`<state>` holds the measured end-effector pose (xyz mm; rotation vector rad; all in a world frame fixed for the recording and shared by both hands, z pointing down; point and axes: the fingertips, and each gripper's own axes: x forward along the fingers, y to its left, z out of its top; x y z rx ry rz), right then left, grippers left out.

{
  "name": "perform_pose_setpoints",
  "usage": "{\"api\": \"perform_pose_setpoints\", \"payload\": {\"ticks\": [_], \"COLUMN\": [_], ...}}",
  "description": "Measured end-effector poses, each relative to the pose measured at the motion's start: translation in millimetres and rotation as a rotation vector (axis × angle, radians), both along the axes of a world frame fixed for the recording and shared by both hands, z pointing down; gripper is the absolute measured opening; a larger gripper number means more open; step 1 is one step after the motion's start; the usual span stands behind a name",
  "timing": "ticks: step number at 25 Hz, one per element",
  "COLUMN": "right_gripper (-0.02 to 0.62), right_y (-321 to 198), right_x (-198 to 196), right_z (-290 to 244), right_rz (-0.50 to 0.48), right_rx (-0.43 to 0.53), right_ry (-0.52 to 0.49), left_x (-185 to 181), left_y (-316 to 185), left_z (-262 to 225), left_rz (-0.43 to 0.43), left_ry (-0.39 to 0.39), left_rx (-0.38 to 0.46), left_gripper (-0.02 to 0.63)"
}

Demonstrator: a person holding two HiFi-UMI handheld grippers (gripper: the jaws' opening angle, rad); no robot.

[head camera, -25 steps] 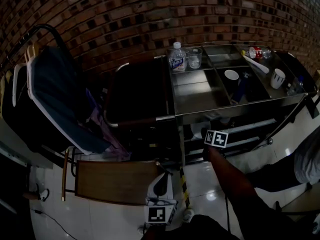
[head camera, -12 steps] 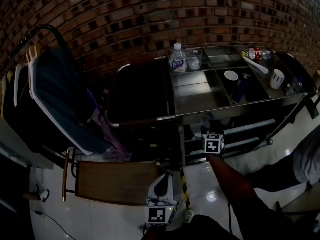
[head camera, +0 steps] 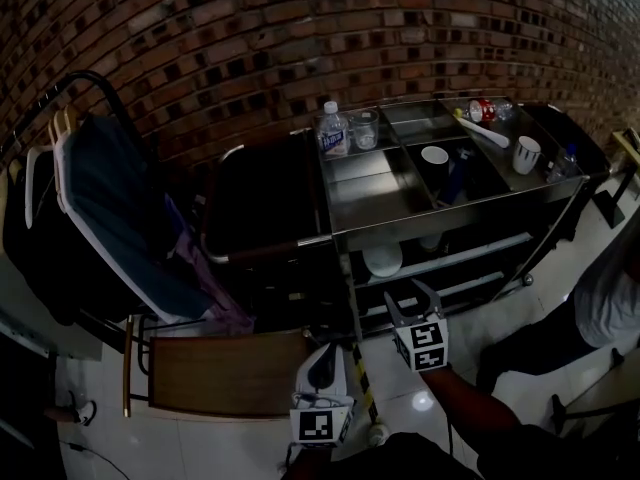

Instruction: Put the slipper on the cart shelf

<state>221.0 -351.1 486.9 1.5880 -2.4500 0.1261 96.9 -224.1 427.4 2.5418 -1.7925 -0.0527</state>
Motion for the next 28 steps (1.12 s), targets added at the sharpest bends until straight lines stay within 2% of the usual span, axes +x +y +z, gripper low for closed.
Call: {"api": "perform_pose_setpoints", "payload": {"ticks": [4,7,10,19,25,28], "right_gripper": [0.165,0.093,0.003,0.002,0.002,0.002], "right_y": [55,87,108,135,149,150], "right_x": [2,3,7,28,24,21], "right_z": [-37,-58,-66,-65,-59,-56], "right_rz": [-0.026,-0.028,-0.024,-0.004,-0.002,-0.004], "right_rx": [0.039,0.1,0.122,0.085,0.072,0.055], "right_ry": [-0.044,0.003,0.038,-0.034,-0.022,-0.055], "left_x": [2,-1,-4,5,6,4], "left_y": [6,10,14,28,39,42], "left_z": [-15,-25,-31,-38,-40,-39], "left_rz": [0.008,0.002,-0.006,-0.004,0.002,-0.003], "left_ry": [0.004,0.021,0.032,0.032,0.036,0.037], "left_rx": [0.029,0.045,0.057,0.047,0.053,0.05], "left_gripper": [0.017,0.017,0.017,0.017,0.017,0.017]}}
